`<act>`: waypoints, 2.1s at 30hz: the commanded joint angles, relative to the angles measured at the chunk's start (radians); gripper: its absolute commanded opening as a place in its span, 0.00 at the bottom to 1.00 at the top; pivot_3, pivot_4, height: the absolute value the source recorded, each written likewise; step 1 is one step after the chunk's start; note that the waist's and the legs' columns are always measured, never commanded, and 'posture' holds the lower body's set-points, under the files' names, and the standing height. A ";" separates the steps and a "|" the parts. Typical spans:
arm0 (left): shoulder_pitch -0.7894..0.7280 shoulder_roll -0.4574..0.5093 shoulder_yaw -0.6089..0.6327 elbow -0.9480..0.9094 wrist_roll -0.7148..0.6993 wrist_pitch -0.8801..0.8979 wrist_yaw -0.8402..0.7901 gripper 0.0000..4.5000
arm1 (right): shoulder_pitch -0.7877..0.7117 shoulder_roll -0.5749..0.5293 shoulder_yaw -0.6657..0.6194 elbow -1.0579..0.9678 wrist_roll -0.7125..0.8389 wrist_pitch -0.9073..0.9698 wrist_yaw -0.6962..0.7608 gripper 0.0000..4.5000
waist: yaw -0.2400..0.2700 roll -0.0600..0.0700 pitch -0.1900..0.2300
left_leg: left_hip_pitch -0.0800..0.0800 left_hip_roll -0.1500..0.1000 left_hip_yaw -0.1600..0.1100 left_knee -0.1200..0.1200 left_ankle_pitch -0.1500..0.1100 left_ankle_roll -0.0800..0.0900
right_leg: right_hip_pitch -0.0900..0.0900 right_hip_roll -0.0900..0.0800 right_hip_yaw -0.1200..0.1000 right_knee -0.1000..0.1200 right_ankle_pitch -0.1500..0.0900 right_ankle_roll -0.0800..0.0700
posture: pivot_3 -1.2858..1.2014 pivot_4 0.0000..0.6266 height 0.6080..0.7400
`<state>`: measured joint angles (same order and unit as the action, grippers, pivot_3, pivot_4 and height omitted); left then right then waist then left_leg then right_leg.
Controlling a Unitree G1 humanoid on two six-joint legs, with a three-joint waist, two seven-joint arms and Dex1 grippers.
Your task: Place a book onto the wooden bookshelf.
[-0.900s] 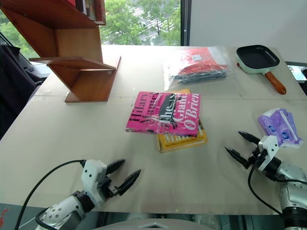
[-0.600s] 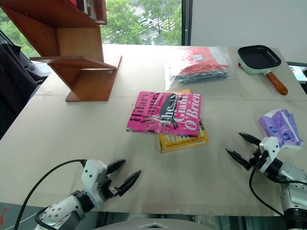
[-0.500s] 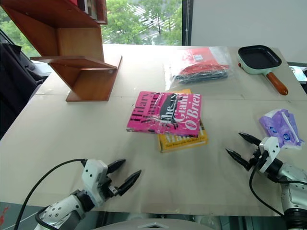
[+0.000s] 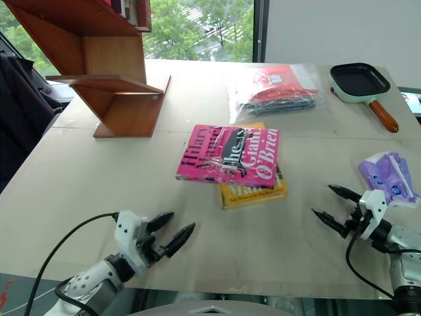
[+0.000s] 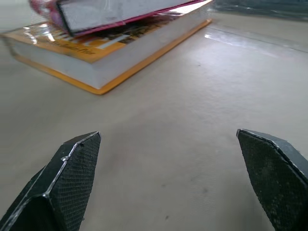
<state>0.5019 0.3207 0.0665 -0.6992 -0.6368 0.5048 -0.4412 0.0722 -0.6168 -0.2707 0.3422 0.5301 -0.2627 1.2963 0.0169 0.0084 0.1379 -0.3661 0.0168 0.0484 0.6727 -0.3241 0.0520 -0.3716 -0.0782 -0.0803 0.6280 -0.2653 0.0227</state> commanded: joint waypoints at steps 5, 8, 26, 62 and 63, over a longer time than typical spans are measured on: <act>-0.124 -0.047 0.036 -0.093 -0.457 0.193 0.261 0.97 | 0.160 -0.071 -0.159 -0.251 0.227 0.116 0.135 1.00 | 0.001 0.002 0.001 | 0.001 0.000 -0.001 0.000 0.000 0.000 | 0.002 0.000 -0.002 0.000 0.000 0.000 | 0.52 0.24 1.00; -0.196 -0.030 0.063 -0.004 -0.674 0.243 0.396 0.97 | 0.254 -0.081 -0.237 -0.367 0.309 0.193 0.121 1.00 | 0.002 0.001 0.002 | 0.003 0.000 -0.002 0.001 0.000 0.000 | 0.004 0.000 -0.003 0.000 0.000 0.000 | 0.52 0.24 1.00; -0.322 -0.170 -0.070 0.173 -1.252 0.071 0.852 0.97 | 0.442 -0.052 -0.363 -0.716 0.321 0.336 -0.033 1.00 | 0.004 -0.003 0.004 | 0.004 0.000 -0.003 0.007 0.000 0.000 | 0.009 0.003 -0.002 0.000 -0.002 -0.003 | 0.52 0.24 1.00; -0.625 -0.294 0.025 0.619 -0.928 0.151 0.570 0.97 | 0.397 -0.020 -0.364 -0.615 0.266 0.274 0.033 1.00 | 0.025 -0.002 0.004 | 0.004 0.000 -0.003 0.012 0.000 0.000 | 0.009 0.006 0.001 0.000 -0.001 -0.002 | 0.52 0.24 1.00; -0.628 -0.293 0.026 0.626 -0.910 0.156 0.580 0.97 | 0.398 -0.017 -0.363 -0.615 0.264 0.271 0.033 1.00 | 0.025 -0.002 0.004 | 0.004 0.000 -0.003 0.012 0.000 0.000 | 0.009 0.006 0.000 0.000 -0.001 -0.001 | 0.52 0.24 1.00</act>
<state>-0.1296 0.0266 0.0840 -0.1083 -1.5810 0.6603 0.1109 0.4712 -0.6374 -0.6181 -0.2632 0.7904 0.0281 1.3231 0.0424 0.0059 0.1414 -0.3620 0.0169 0.0454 0.6844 -0.3240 0.0519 -0.3621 -0.0727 -0.0799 0.6281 -0.2661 0.0212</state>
